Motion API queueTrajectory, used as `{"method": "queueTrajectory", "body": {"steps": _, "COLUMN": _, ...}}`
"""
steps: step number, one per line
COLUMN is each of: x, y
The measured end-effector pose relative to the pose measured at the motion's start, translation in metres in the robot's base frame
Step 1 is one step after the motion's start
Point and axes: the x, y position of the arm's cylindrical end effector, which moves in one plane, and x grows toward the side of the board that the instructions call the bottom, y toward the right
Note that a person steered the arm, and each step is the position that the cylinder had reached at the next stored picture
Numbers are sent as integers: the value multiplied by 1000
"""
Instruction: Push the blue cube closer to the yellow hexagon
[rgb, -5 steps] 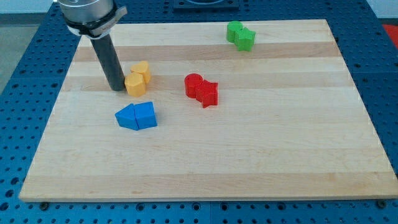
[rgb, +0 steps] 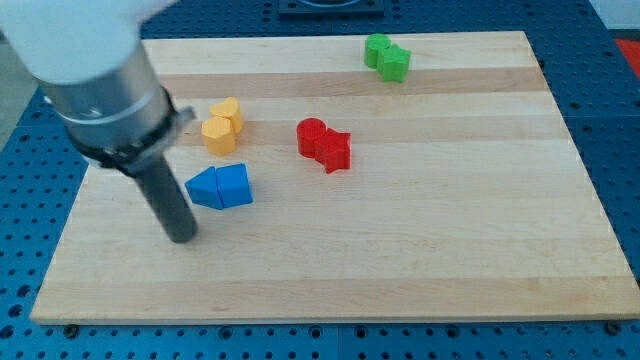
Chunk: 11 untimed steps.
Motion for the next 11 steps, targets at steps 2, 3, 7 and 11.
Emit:
{"method": "queueTrajectory", "body": {"steps": 2, "x": -67, "y": 14}}
{"method": "queueTrajectory", "body": {"steps": 3, "x": -50, "y": 32}}
{"method": "queueTrajectory", "body": {"steps": 7, "x": -31, "y": 50}}
{"method": "queueTrajectory", "body": {"steps": 11, "x": -88, "y": 55}}
